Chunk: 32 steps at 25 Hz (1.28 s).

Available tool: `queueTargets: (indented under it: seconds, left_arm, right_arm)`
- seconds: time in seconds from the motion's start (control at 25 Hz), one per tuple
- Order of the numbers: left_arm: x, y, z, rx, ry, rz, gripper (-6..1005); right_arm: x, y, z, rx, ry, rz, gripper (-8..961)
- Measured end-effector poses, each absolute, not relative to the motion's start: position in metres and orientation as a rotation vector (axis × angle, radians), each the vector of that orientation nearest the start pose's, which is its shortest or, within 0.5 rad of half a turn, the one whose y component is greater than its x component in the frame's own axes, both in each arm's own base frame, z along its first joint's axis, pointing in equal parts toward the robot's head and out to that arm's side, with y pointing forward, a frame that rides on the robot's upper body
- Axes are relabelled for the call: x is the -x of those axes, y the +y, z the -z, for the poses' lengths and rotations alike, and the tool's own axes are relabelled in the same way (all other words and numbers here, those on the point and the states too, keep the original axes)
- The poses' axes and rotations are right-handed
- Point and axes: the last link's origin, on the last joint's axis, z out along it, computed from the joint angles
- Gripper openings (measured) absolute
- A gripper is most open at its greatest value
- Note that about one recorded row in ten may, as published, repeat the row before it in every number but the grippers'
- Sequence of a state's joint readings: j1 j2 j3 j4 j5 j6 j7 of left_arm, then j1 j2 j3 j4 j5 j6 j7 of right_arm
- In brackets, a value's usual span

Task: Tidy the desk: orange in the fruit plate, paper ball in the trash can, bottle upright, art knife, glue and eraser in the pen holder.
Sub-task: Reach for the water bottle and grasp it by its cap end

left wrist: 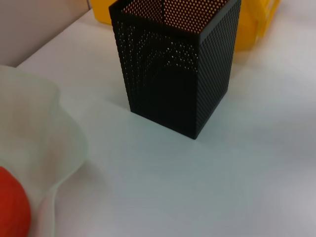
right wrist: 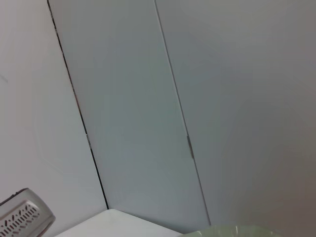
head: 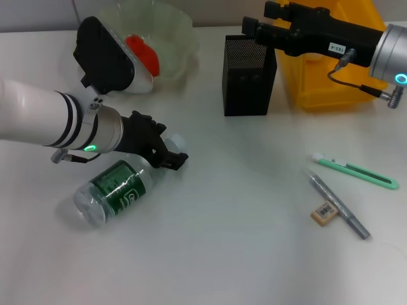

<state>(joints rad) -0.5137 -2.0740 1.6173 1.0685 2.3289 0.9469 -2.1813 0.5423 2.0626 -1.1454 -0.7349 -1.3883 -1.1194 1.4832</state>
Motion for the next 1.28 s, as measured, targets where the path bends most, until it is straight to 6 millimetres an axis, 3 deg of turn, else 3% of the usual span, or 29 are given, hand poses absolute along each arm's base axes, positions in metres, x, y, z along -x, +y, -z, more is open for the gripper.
queueTargets:
  seconds: [0.32,0.52,0.72,0.96,1.28]
  left_arm:
    - [0.211,0.370,0.067,2.658,-0.438,-0.313,773]
    - [0.211,0.369,0.067,2.670,-0.405,-0.376,580]
    - [0.213,0.372,0.063,2.644,-0.393,-0.440,309]
    - [0.206,0.376,0.053,2.617,-0.381,-0.403,160]
    - [0.196,0.379,0.040,2.607,-0.404,-0.351,159]
  right_arm:
    - [-0.201,0.392,-0.001,2.392,0.662,-0.937,711]
    - [-0.201,0.393,-0.002,2.384,0.662,-0.946,711]
    - [-0.199,0.393,-0.003,2.375,0.650,-0.964,710]
    - [-0.198,0.394,-0.003,2.370,0.649,-0.967,710]
    - [-0.199,0.396,-0.005,2.355,0.629,-0.962,710]
